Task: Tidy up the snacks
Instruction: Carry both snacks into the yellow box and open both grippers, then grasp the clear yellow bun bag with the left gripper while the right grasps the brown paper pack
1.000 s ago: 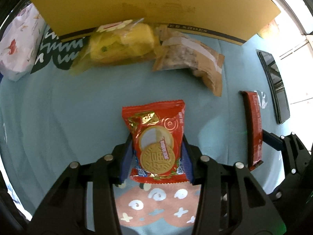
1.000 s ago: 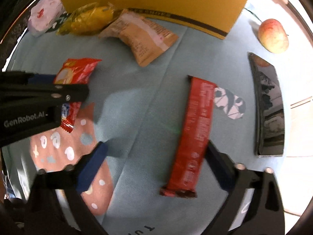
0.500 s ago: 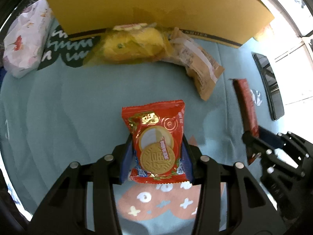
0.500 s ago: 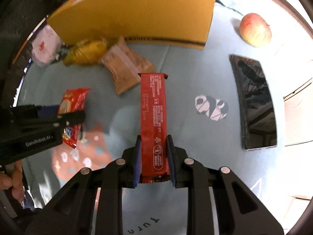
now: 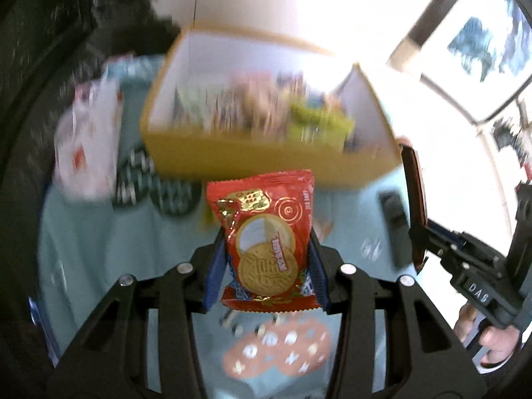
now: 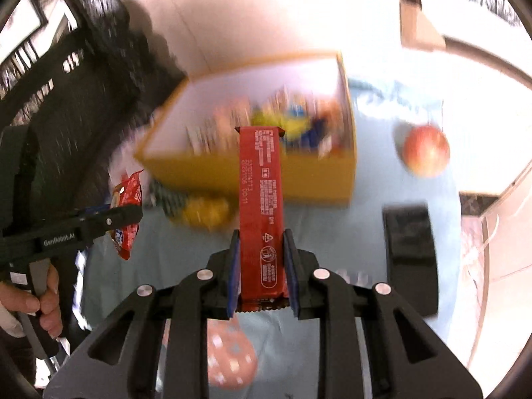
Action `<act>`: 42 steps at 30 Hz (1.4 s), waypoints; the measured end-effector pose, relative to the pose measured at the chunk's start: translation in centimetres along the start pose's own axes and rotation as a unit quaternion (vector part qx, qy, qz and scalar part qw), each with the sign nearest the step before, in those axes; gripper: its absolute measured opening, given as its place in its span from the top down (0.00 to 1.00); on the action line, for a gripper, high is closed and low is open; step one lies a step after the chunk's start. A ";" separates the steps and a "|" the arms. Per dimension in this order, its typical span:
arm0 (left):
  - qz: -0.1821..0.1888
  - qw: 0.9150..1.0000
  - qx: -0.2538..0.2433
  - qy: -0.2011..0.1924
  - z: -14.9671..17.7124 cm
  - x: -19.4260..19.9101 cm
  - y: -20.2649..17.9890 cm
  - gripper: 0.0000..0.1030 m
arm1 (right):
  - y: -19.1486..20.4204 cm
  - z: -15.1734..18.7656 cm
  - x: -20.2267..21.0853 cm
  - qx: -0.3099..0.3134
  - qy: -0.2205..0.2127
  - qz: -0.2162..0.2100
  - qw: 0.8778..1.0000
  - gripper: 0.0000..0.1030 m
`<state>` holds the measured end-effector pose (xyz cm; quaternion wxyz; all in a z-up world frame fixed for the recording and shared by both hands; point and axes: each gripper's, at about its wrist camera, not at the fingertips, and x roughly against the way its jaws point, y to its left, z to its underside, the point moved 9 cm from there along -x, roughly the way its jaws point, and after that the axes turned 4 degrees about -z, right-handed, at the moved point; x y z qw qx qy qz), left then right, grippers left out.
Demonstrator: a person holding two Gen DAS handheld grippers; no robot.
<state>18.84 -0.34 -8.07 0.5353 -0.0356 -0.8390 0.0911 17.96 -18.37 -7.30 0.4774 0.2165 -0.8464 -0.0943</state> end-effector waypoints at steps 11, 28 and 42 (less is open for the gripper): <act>-0.034 0.999 0.032 -0.020 -12.0 -5.0 -0.4 0.08 | -2.4 -11.5 -4.0 -0.041 -0.047 0.000 0.998 0.74; -0.056 0.998 0.042 0.007 -7.2 -5.2 1.2 0.02 | -0.7 -7.6 -1.9 -0.009 -0.070 -0.034 0.997 0.42; -0.057 0.992 0.074 0.090 1.2 -7.9 3.7 0.02 | 2.5 2.9 -9.8 0.112 0.065 -0.053 0.990 0.38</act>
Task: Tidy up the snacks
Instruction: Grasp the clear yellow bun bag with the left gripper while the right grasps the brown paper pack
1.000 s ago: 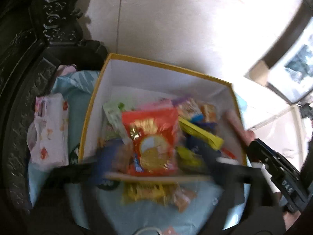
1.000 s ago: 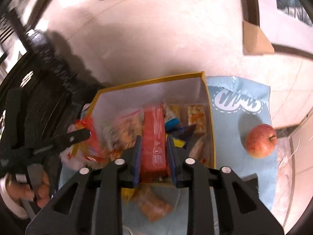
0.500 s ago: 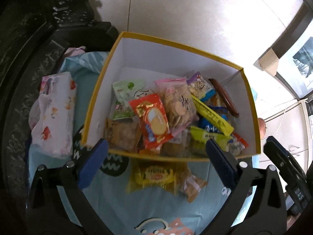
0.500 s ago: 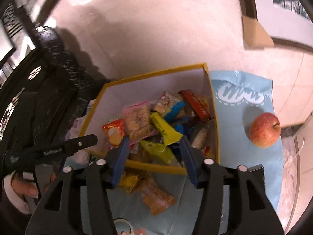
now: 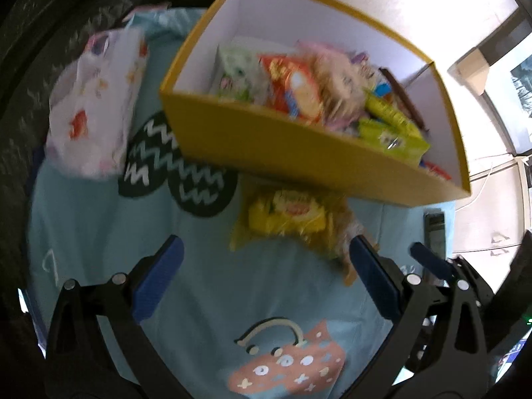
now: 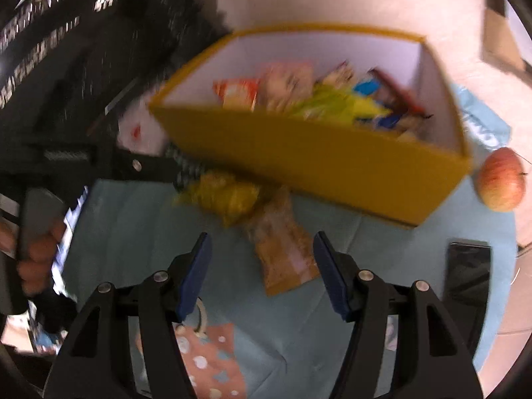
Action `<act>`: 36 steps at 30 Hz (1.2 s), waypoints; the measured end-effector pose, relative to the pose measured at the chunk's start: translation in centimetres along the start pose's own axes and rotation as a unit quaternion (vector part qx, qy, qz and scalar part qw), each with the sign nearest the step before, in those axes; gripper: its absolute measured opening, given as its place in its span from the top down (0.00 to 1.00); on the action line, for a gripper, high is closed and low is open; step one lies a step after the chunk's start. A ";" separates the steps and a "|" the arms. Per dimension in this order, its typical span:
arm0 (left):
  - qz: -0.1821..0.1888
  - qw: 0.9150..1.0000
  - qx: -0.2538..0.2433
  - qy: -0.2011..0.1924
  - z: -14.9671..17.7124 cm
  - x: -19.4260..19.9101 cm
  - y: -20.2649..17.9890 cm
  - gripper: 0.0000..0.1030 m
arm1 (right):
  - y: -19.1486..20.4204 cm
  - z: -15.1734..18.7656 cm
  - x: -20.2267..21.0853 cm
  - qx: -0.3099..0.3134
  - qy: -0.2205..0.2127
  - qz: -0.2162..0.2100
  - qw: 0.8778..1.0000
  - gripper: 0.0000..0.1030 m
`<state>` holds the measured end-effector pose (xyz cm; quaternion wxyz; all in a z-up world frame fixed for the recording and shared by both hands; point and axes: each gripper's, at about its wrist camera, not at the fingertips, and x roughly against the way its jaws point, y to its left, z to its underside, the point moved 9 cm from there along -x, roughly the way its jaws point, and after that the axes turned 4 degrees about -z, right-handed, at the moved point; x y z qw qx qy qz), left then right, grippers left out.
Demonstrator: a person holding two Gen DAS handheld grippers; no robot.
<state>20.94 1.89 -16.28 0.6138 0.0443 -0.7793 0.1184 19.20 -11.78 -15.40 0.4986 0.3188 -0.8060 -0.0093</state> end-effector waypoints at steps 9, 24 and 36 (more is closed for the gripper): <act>-0.014 0.999 0.015 0.027 0.7 -2.5 1.6 0.02 | -0.5 0.0 -6.4 0.046 0.036 0.048 0.997 0.38; -0.038 0.999 -0.012 0.037 -0.3 -5.5 -1.1 0.02 | -2.2 2.6 -4.8 -0.071 0.048 -0.014 0.996 0.61; -0.024 0.995 -0.066 0.068 0.4 -10.1 -5.3 0.02 | -0.9 5.3 -3.0 -0.109 0.051 -0.036 0.992 0.61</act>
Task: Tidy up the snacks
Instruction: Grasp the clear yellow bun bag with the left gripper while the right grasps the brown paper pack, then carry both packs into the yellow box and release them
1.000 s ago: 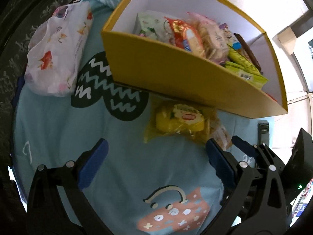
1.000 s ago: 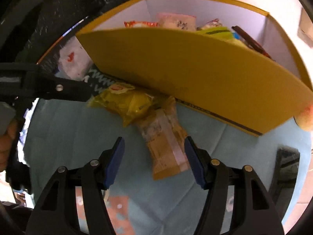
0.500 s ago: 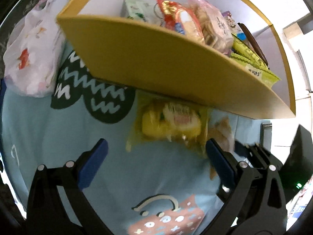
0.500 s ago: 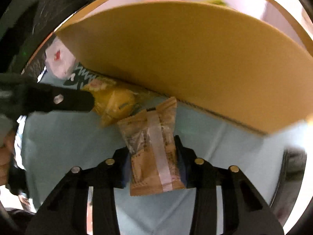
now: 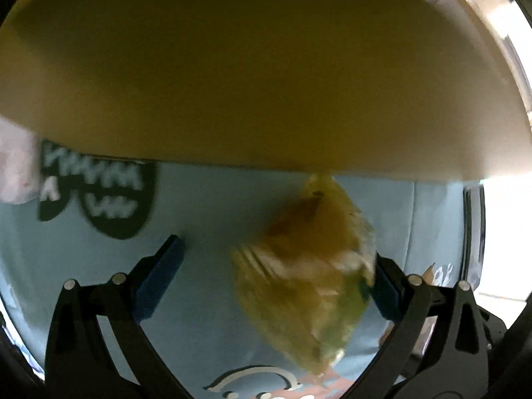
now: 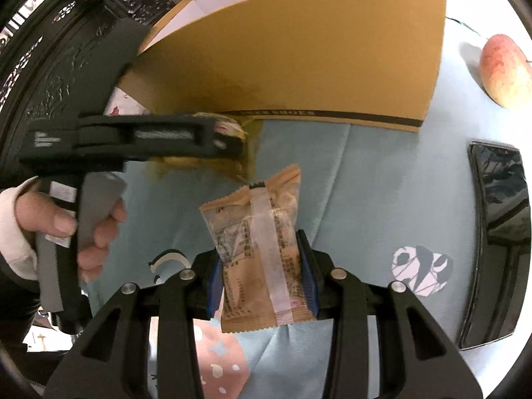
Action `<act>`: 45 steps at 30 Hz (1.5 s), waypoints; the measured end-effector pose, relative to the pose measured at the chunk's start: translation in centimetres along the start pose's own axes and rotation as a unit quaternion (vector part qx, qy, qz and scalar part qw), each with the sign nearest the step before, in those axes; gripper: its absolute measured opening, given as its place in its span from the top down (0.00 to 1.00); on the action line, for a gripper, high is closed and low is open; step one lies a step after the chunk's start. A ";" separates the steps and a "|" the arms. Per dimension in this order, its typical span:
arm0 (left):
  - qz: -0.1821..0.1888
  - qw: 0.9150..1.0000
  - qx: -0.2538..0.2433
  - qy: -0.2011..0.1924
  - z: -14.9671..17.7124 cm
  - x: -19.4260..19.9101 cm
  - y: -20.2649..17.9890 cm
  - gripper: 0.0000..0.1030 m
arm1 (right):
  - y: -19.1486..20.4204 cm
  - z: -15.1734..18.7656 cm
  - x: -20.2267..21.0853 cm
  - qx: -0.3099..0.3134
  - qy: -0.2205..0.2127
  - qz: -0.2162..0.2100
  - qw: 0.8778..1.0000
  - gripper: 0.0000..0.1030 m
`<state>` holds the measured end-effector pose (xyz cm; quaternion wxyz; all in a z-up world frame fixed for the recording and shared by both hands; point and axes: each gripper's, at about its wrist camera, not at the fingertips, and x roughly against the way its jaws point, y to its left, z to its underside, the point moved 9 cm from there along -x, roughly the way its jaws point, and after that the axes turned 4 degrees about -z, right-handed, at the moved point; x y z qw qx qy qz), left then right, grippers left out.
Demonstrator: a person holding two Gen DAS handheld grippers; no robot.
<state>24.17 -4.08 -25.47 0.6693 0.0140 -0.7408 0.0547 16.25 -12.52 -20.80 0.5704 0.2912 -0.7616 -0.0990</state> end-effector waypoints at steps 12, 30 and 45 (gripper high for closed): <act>0.055 0.997 -0.017 -0.043 1.1 3.1 -1.2 0.65 | 0.0 0.1 2.1 -0.006 -0.014 -0.004 1.000 0.61; 0.050 0.987 -0.039 -0.150 0.5 16.5 -0.3 0.65 | 3.1 -5.3 11.4 0.019 -0.121 -0.016 0.992 0.61; 0.006 0.984 -0.028 -0.179 -9.6 17.0 -0.2 0.64 | 0.3 -16.1 11.1 0.012 -0.171 0.026 0.985 0.61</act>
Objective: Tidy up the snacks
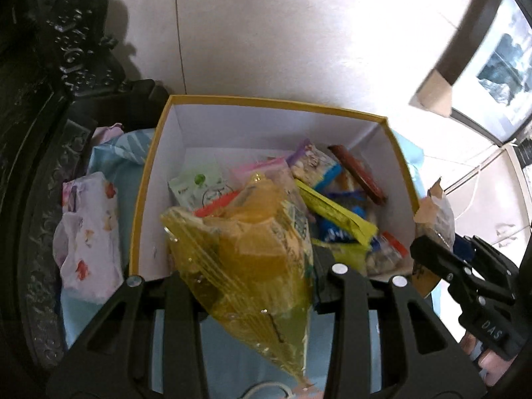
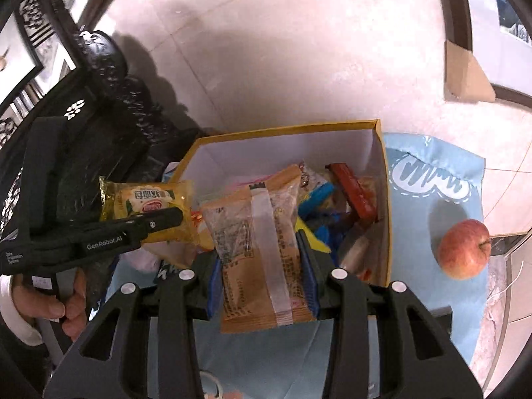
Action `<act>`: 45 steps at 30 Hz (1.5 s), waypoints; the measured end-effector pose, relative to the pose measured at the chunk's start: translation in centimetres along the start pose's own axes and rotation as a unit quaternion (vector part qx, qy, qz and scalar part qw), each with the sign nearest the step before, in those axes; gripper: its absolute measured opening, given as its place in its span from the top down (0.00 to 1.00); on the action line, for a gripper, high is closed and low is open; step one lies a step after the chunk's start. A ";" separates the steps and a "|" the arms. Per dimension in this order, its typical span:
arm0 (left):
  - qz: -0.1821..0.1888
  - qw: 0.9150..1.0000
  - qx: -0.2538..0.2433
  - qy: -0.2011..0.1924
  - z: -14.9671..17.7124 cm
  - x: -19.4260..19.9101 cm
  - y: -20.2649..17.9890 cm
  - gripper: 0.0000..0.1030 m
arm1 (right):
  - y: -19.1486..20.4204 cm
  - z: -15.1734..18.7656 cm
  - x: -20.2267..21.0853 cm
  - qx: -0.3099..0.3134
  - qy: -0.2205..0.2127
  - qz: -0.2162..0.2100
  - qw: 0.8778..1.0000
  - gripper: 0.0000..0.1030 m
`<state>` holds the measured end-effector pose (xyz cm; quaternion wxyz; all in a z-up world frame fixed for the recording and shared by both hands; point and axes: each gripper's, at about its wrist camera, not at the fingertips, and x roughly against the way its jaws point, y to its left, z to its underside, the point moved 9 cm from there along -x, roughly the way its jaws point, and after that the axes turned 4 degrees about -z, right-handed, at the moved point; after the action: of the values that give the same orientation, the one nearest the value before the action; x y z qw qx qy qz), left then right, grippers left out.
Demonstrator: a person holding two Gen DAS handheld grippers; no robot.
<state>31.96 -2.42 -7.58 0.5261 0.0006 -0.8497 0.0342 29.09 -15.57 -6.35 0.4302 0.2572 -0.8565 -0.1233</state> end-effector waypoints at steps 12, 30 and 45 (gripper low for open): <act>-0.062 0.997 0.039 -0.014 -1.2 -1.5 2.1 0.02 | -1.9 -0.7 -0.7 -0.015 -0.018 0.063 0.998 0.32; -0.053 0.998 0.040 -0.016 4.7 5.3 1.4 0.02 | 3.2 3.7 5.6 0.030 -0.020 0.062 0.997 0.32; -0.033 0.997 0.042 -0.054 6.7 11.5 0.1 0.02 | 5.6 5.7 8.8 0.044 -0.030 0.060 0.997 0.32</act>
<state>20.87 -2.29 -0.29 0.4801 0.0521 -0.8741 0.0524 18.27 -15.76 -1.47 0.3993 0.2199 -0.8875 -0.0673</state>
